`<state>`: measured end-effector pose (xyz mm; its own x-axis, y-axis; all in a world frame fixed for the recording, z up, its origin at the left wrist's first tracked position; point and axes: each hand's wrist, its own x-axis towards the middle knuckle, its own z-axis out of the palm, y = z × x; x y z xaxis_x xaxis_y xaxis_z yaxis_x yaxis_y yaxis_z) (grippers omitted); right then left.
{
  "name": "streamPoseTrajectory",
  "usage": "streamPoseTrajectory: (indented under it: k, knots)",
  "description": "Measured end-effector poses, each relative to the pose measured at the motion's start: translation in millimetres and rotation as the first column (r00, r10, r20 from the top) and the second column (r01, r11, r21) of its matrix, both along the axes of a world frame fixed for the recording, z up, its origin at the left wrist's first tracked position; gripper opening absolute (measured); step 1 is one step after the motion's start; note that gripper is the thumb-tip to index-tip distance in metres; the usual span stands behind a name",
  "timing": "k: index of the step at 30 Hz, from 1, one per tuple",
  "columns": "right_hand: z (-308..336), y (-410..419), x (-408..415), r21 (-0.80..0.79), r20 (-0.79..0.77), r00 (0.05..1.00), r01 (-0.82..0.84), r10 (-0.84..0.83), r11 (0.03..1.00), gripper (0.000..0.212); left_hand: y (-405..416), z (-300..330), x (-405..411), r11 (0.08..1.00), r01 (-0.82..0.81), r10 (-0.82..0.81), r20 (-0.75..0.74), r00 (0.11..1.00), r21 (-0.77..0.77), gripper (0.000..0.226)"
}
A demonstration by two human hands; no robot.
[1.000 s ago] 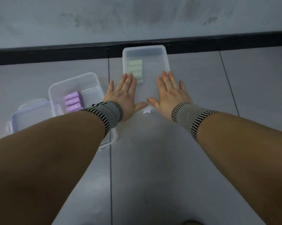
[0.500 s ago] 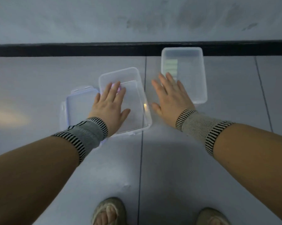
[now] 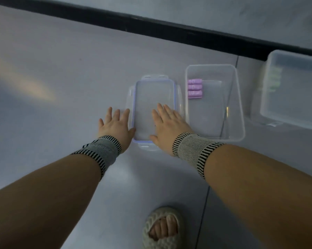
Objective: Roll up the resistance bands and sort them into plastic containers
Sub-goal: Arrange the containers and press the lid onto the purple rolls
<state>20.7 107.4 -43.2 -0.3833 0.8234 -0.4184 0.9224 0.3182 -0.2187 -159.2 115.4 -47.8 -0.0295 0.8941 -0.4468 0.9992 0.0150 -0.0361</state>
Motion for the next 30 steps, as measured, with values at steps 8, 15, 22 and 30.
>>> streamPoseTrajectory:
  k: [8,15,22,30]
  knots:
    - [-45,5,-35,-0.116,0.025,0.998,0.060,-0.057,0.991,0.078,9,-39,-20,0.992,-0.002,0.012,0.075,0.997,-0.127,0.061]
    - [-45,4,-37,-0.086,0.003,0.998,0.063,-0.063,0.994,0.085,-1,-35,-23,1.000,-0.028,0.029,0.199,0.979,-0.010,0.056]
    - [-3,-3,-32,-0.094,-0.187,0.976,0.096,-0.113,0.991,0.108,-10,9,-20,0.968,0.162,-0.211,0.272,0.939,0.189,0.057]
    - [39,0,-5,-0.046,-0.302,0.915,0.267,-0.268,0.963,0.093,1,47,18,0.943,0.241,-0.306,0.306,0.902,0.231,0.079]
